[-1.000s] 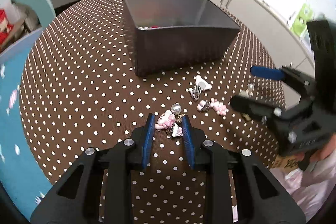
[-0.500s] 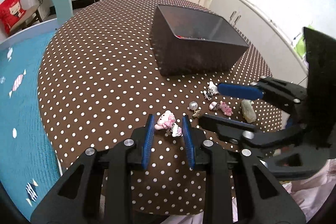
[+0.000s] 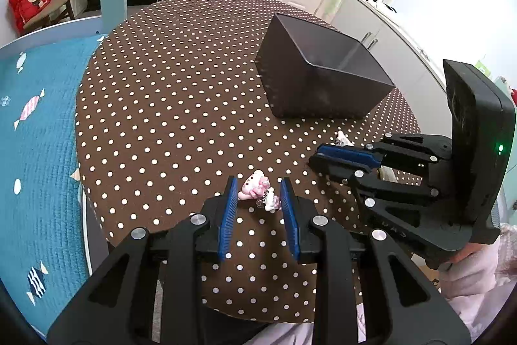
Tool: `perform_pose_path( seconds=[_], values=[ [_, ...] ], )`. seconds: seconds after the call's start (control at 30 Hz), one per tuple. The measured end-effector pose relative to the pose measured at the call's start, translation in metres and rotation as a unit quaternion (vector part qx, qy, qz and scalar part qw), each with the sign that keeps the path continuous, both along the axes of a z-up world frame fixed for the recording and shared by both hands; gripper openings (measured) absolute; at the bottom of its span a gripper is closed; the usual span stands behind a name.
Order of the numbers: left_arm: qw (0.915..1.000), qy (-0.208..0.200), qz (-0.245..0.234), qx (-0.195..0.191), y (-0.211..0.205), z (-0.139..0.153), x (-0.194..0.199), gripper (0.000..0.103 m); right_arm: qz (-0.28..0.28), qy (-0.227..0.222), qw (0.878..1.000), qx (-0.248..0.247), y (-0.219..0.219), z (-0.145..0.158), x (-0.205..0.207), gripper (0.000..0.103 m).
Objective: Organize jewelry
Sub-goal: 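Grasp a pink charm with left gripper while right gripper grasps a silver pearl charm, then carry both charms over the grey tray and open both grippers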
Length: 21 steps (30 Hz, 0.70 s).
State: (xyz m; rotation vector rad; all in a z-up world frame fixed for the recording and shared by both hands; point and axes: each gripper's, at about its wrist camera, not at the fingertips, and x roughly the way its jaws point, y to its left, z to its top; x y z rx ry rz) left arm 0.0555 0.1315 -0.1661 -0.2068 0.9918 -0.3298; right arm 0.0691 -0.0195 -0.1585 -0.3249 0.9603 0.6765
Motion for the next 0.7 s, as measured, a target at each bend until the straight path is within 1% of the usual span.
perform_pose_path(
  seconds=[0.13,0.27,0.6,0.7],
  values=[
    [1.0000,0.002,-0.003,-0.002,-0.004,-0.001,0.004,0.027,-0.008,0.003,1.000,0.001,-0.004,0.001,0.003,0.010],
    [0.9999,-0.004,-0.011,-0.001,-0.010,0.003,0.008,0.027,-0.020,-0.002,1.000,0.004,-0.011,0.006,0.003,0.010],
    [0.9990,-0.030,-0.034,0.001,-0.037,0.023,0.024,0.027,-0.050,-0.041,0.998,0.017,-0.032,0.035,0.005,0.010],
    [0.9982,-0.044,-0.041,-0.001,-0.047,0.035,0.033,0.027,-0.063,-0.053,0.996,0.034,-0.043,0.047,0.010,0.010]
  ],
)
